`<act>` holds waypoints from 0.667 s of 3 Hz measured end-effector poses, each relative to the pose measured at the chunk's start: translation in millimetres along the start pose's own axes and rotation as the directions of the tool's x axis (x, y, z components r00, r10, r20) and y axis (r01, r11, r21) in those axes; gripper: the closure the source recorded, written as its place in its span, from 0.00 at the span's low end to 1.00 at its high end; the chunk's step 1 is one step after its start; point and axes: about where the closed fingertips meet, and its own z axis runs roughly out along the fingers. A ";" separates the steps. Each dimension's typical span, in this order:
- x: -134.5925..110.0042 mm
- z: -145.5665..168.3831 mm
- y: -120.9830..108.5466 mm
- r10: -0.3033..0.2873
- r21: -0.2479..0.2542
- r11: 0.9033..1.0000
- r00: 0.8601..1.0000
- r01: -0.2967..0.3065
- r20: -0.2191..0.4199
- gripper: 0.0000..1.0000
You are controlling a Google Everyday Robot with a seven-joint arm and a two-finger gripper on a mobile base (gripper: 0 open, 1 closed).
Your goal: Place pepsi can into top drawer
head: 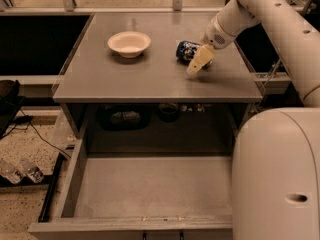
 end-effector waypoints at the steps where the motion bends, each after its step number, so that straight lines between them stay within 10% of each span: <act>1: 0.0 0.0 0.0 0.000 0.000 1.000 1.000 0.000 0.000 0.43; 2: 0.0 0.1 0.0 0.000 0.000 1.000 1.000 0.000 0.000 0.66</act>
Offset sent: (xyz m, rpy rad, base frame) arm 0.0000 0.0000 0.0000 0.0000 0.0000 0.0000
